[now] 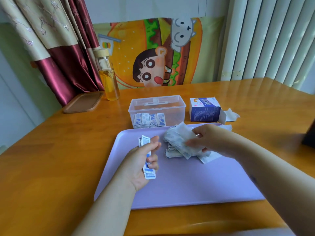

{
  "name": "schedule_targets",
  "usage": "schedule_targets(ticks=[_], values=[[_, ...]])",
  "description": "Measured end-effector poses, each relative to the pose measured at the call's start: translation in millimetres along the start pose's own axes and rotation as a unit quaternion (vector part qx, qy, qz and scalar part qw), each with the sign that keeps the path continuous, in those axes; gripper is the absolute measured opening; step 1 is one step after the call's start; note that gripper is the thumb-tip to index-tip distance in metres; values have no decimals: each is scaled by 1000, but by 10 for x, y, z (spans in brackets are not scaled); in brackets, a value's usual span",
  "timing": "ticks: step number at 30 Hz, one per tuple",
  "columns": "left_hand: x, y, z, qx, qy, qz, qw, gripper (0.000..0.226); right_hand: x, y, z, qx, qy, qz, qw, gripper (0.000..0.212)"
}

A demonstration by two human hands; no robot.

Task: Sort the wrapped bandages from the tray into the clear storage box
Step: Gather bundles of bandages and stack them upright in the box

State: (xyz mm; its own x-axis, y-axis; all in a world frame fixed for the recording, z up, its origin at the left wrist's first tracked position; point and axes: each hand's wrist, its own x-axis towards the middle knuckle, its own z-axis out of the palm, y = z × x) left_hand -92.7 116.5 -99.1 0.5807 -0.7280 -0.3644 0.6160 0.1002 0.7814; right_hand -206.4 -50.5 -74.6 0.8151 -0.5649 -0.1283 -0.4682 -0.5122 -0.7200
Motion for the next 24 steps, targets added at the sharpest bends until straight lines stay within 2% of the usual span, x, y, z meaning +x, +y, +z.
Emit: schedule_targets(ticks=[4,7,10,13,17,19,22,23,24], values=[[-28,-106,50,99,-9,44,994,4,-93,-60,344,165,-56,-36,984,11],[-22,-150,20,133,4,83,988,6,-136,-109,510,182,-69,-48,980,17],[-13,-99,-107,193,27,108,975,5,-157,-139,488,175,-18,-78,981,17],[4,-2,-241,338,33,111,934,5,-171,-172,435,190,46,-120,973,47],[32,107,-312,507,-8,88,857,25,-185,-177,467,164,38,-162,972,54],[24,131,-308,537,9,101,838,37,-185,-155,509,133,32,-166,977,55],[34,159,-355,545,103,161,816,41,-218,-149,532,149,13,-171,974,50],[25,177,-356,514,132,186,827,37,-236,-163,521,176,6,-170,969,49],[25,189,-346,457,141,193,856,34,-258,-178,511,204,-2,-170,964,47]])
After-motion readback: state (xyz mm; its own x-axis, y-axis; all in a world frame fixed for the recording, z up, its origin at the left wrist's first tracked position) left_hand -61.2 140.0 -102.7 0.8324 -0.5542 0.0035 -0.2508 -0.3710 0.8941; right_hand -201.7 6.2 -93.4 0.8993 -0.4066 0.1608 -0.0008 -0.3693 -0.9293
